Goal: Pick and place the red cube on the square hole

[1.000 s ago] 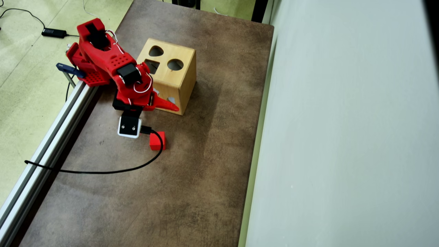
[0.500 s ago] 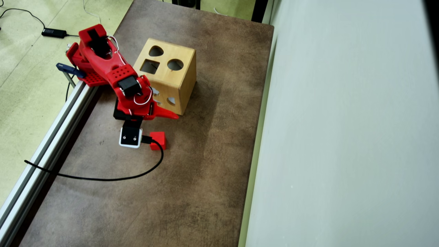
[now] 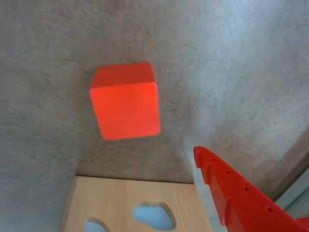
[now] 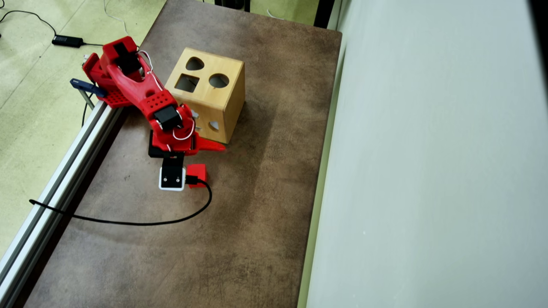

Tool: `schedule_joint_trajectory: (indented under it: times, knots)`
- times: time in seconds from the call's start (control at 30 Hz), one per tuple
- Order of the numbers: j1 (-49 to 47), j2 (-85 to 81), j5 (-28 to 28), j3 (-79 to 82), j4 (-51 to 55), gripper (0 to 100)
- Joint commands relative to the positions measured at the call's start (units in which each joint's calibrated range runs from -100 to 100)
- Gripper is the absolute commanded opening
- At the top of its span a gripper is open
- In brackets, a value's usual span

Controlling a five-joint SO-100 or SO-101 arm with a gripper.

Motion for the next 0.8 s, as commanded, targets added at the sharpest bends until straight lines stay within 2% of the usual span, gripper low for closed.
schedule_joint_trajectory:
  times: [0.0,0.77]
  knots:
    - [-0.24,0.12,0.34,-2.9,-0.91,63]
    - [-1.05,5.05,0.34,-2.99,-4.69,63]
